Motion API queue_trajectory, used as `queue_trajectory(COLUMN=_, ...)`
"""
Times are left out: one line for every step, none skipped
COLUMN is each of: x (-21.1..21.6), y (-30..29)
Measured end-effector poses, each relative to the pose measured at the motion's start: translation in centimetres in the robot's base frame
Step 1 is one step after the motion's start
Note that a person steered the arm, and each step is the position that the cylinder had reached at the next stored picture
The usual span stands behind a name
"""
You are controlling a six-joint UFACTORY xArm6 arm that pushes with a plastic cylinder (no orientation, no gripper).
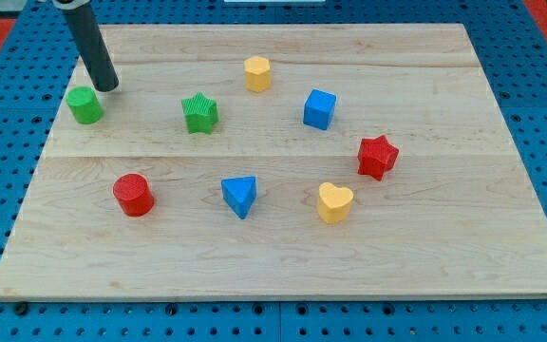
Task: Push the green circle and red circle vertically to each other
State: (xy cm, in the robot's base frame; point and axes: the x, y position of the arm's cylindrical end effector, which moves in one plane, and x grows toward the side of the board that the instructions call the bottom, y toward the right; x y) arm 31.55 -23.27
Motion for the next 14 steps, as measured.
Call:
queue_trajectory(x=1.2, y=-4.6)
queue_trajectory(x=7.1, y=-0.3)
queue_trajectory(x=11.3, y=5.9)
queue_trajectory(x=11.4, y=3.2)
queue_trajectory(x=17.6, y=1.8)
queue_trajectory(x=18.7, y=4.9)
queue_trajectory(x=16.2, y=3.9)
queue_trajectory(x=15.7, y=2.1)
queue_trajectory(x=14.5, y=3.1)
queue_trajectory(x=12.3, y=3.1)
queue_trajectory(x=12.8, y=3.3)
queue_trajectory(x=17.8, y=5.1)
queue_trajectory(x=18.8, y=7.7)
queue_trajectory(x=16.2, y=7.4)
